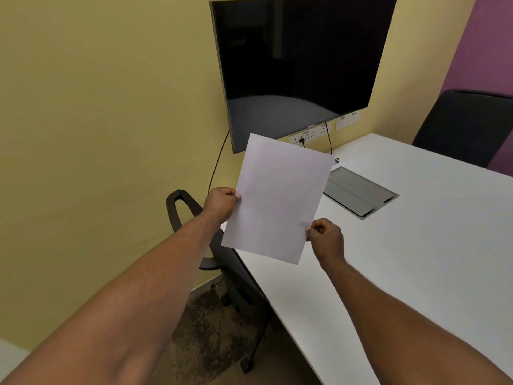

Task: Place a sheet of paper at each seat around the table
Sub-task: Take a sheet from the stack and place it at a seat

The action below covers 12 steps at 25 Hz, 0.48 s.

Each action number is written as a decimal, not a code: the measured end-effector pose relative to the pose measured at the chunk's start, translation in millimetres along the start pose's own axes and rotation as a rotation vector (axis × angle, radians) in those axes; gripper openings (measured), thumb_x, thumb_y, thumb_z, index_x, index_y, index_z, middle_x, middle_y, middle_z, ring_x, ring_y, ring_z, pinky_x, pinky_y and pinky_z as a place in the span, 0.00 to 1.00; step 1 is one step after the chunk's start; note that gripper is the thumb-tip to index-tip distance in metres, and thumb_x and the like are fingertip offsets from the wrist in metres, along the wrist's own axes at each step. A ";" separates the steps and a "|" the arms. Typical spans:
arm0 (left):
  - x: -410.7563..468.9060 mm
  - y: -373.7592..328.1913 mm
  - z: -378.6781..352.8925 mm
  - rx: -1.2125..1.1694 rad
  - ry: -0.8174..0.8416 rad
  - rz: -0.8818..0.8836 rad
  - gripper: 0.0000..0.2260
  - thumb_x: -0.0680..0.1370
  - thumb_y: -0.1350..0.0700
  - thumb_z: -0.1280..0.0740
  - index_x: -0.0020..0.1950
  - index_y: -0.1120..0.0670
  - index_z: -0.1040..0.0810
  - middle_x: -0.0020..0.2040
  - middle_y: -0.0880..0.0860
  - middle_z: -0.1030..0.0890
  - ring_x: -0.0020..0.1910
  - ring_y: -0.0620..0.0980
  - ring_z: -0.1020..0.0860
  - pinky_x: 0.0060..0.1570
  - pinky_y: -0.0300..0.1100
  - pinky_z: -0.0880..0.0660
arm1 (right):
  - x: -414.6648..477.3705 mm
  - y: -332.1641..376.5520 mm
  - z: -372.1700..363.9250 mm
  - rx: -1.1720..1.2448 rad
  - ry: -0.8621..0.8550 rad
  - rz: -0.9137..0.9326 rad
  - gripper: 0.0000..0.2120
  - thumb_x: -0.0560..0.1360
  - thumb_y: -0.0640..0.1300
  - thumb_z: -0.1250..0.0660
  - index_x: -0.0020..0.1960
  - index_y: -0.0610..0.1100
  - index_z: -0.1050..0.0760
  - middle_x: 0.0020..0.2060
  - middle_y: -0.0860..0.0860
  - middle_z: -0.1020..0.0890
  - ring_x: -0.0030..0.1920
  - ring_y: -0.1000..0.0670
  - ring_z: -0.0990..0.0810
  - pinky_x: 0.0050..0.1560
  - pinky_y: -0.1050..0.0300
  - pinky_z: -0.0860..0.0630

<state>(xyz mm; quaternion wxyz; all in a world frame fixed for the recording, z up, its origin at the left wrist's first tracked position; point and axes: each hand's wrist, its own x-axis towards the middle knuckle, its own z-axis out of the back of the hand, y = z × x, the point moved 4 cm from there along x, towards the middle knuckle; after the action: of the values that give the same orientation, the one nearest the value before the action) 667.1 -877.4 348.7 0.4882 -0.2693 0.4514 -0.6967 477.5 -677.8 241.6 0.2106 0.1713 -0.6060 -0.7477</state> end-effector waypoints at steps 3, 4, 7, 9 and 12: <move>53.5 5.3 -5.2 0.003 0.044 0.008 0.08 0.80 0.57 0.33 0.54 0.59 0.16 0.54 0.56 0.15 0.55 0.57 0.18 0.62 0.50 0.23 | 27.0 -2.4 -26.4 -0.014 -0.017 -0.030 0.05 0.73 0.37 0.30 0.39 0.42 0.23 0.37 0.40 0.17 0.42 0.37 0.17 0.43 0.49 0.20; 71.8 6.7 -8.3 0.008 0.056 0.012 0.08 0.80 0.57 0.32 0.52 0.59 0.16 0.53 0.56 0.15 0.54 0.56 0.18 0.61 0.50 0.23 | 36.4 -4.6 -34.3 -0.015 -0.030 -0.048 0.05 0.73 0.37 0.30 0.39 0.42 0.23 0.37 0.40 0.17 0.42 0.38 0.17 0.42 0.50 0.21; 122.1 14.1 -24.3 0.014 0.107 0.012 0.06 0.79 0.58 0.31 0.45 0.57 0.17 0.48 0.55 0.15 0.48 0.55 0.18 0.55 0.45 0.23 | 59.4 -13.6 -55.2 -0.022 -0.070 -0.094 0.05 0.73 0.37 0.30 0.39 0.42 0.23 0.37 0.41 0.17 0.41 0.39 0.16 0.41 0.51 0.22; 159.0 21.6 -41.6 0.030 0.160 0.010 0.07 0.78 0.58 0.30 0.45 0.59 0.16 0.47 0.56 0.15 0.45 0.54 0.20 0.51 0.45 0.23 | 73.9 -26.5 -68.4 -0.032 -0.113 -0.140 0.06 0.73 0.37 0.30 0.38 0.43 0.23 0.36 0.42 0.17 0.41 0.40 0.16 0.38 0.54 0.24; 210.3 35.2 -72.5 0.074 0.279 -0.013 0.08 0.77 0.57 0.29 0.43 0.61 0.17 0.40 0.53 0.18 0.40 0.51 0.23 0.45 0.42 0.26 | 90.2 -49.2 -85.1 -0.057 -0.208 -0.213 0.07 0.73 0.38 0.30 0.37 0.46 0.23 0.34 0.45 0.17 0.40 0.43 0.16 0.35 0.58 0.25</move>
<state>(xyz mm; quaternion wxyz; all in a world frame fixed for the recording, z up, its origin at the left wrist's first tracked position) 543.7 -1049.2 271.1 0.4261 -0.1545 0.4869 -0.7466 438.9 -787.2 175.7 0.0710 0.1504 -0.5815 -0.7964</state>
